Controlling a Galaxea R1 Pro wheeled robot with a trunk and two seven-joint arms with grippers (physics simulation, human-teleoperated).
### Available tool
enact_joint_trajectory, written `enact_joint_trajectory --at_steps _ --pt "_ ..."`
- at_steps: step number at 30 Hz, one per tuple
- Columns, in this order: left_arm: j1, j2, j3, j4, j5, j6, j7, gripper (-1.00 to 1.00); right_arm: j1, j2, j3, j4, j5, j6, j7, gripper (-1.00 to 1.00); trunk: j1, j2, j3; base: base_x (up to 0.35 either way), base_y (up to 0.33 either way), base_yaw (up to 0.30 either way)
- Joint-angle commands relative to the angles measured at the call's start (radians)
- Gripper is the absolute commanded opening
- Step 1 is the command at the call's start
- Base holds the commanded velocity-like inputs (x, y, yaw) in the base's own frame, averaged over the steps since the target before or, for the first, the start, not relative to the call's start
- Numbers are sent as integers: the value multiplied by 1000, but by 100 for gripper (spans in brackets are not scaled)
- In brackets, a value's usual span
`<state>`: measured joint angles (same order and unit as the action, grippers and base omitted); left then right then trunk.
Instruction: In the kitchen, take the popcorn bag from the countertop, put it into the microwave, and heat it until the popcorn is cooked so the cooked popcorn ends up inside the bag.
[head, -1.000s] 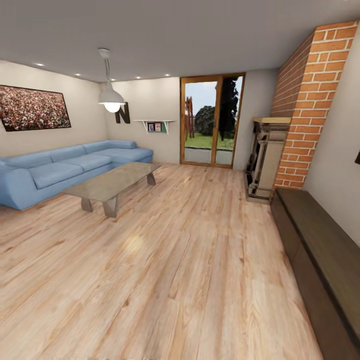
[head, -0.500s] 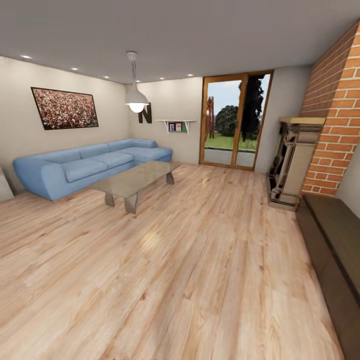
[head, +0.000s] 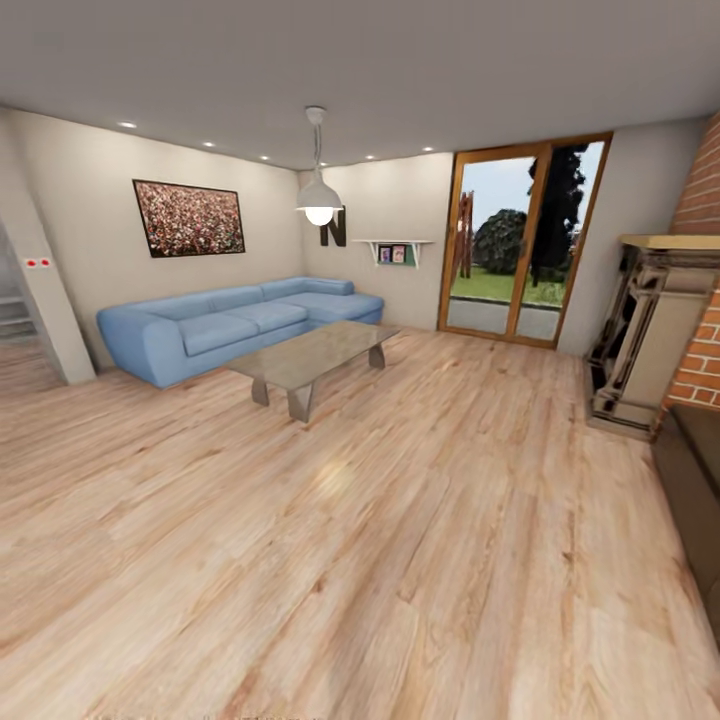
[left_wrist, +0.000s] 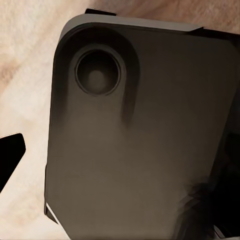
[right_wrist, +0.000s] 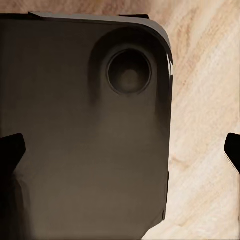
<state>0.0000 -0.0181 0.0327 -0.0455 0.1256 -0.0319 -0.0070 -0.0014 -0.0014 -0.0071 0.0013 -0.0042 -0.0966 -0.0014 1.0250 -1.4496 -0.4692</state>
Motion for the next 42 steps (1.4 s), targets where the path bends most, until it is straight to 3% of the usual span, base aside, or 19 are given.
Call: enact_joint_trajectory --at_steps 1,42 --pt "0 0 3 0 8 -2 -1 100 0 0 -1 0 0 -3 0 100 0 0 -1 0 0 270" --pt "0 0 3 0 8 -2 -1 100 0 0 1 0 0 -3 0 100 0 0 -1 0 0 270"
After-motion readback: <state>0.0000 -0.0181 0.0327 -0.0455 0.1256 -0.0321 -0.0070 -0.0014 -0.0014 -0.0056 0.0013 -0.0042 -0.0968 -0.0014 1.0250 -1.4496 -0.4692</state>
